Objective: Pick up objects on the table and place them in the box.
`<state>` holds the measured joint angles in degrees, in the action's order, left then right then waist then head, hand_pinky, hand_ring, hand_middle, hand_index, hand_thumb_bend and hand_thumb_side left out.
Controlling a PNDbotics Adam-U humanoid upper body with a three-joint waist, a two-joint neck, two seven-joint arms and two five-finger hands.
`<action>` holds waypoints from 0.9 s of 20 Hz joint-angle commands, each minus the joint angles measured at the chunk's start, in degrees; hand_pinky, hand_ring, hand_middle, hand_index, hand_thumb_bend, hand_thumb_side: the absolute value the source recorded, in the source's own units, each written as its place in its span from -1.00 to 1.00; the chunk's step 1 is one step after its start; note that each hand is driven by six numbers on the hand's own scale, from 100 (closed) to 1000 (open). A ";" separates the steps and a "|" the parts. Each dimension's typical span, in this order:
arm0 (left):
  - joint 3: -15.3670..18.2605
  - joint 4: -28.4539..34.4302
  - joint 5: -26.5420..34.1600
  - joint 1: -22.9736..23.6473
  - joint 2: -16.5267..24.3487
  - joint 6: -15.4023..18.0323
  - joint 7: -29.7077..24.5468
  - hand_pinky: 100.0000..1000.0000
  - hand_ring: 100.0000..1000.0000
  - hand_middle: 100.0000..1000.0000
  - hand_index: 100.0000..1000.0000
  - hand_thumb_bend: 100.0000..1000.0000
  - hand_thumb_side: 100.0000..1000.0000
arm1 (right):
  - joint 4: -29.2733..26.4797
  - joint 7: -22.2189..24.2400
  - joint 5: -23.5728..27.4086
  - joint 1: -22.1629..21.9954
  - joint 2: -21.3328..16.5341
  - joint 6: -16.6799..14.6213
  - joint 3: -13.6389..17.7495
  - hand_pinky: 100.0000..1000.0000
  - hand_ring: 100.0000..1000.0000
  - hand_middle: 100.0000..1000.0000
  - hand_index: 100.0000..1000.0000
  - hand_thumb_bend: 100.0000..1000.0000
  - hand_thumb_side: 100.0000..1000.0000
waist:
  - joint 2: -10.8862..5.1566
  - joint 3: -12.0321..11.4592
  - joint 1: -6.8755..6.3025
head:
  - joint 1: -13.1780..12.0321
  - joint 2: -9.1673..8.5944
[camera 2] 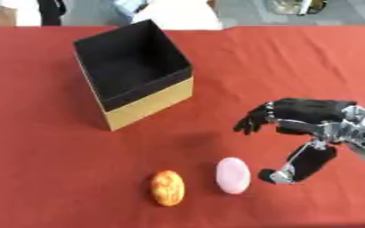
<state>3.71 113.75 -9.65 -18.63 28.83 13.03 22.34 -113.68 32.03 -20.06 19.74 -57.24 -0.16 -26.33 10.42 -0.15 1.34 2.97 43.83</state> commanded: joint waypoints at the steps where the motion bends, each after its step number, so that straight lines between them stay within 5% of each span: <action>1: 0.09 0.84 0.20 -0.47 1.41 0.07 -0.31 0.17 0.84 0.52 0.70 -1.00 -0.42 | -0.91 0.05 -1.00 1.00 -0.11 0.76 -0.09 0.59 0.46 0.40 0.81 -0.36 -0.62 | -0.71 -0.10 -0.08 | 0.30 0.29; 18: 0.07 0.84 0.13 -0.84 1.18 0.03 -0.89 0.17 0.84 0.52 0.70 -1.00 -0.41 | -0.91 1.32 -0.33 0.46 2.09 3.61 -3.00 0.56 0.44 0.40 0.81 -0.51 -0.46 | 0.32 -0.42 -0.54 | 0.97 0.29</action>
<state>3.68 113.75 -9.65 -18.71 28.82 13.05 21.69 -113.68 33.37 -20.47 19.65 -54.20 3.08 -29.72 11.37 -0.51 0.84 3.71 43.83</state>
